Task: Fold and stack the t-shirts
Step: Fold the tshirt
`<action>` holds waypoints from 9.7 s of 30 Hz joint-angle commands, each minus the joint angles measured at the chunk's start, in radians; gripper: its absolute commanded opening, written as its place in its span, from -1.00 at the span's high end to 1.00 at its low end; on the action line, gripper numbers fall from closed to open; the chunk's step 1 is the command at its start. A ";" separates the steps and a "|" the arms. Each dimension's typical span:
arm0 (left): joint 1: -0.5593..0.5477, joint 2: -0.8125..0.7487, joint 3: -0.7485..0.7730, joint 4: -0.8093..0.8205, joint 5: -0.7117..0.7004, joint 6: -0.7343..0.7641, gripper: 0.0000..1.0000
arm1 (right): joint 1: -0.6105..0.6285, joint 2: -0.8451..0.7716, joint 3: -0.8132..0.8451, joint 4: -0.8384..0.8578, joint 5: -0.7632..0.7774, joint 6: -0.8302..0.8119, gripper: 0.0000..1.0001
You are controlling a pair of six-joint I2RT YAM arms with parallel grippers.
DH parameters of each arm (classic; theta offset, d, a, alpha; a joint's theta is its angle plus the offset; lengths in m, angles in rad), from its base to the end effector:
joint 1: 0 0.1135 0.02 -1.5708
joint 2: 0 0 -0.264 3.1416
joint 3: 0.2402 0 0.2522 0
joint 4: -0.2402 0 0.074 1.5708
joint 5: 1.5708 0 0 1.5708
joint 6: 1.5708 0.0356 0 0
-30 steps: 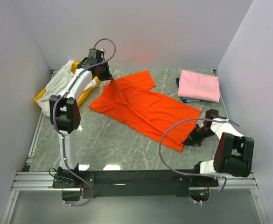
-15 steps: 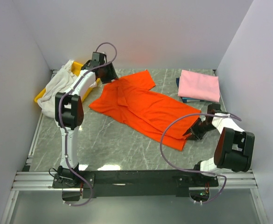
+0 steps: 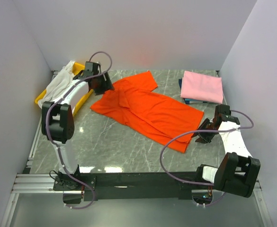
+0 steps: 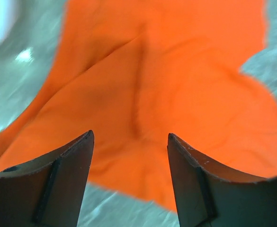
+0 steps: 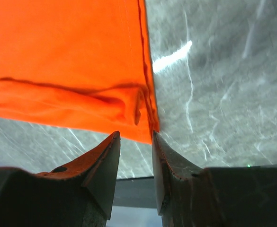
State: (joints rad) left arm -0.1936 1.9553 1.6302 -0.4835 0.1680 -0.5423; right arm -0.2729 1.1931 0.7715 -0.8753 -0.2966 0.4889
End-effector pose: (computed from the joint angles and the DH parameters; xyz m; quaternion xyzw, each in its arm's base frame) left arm 0.4362 -0.0916 0.2579 -0.1297 0.9164 -0.2060 0.3178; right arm 0.1953 -0.0439 0.2094 0.3455 0.9170 0.1601 0.1185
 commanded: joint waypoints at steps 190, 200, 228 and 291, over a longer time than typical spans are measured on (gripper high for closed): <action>-0.190 0.111 0.036 0.218 0.361 -0.159 -0.06 | 0.296 0.069 -0.005 0.073 0.054 0.106 0.15; -0.043 0.042 -0.105 0.125 0.183 -0.038 -0.15 | 0.153 0.082 -0.011 0.048 0.137 0.014 0.08; 0.006 0.168 -0.167 0.207 0.140 -0.024 -0.17 | 0.144 0.258 -0.001 0.182 0.146 0.014 0.54; -0.046 0.116 -0.246 0.424 0.309 -0.142 -0.31 | 0.454 0.447 0.227 0.349 -0.016 0.105 0.08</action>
State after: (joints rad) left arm -0.2409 2.0586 1.4216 -0.1123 0.4534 -0.6746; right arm 0.1642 1.6070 0.9859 -0.6212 -0.2699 0.5777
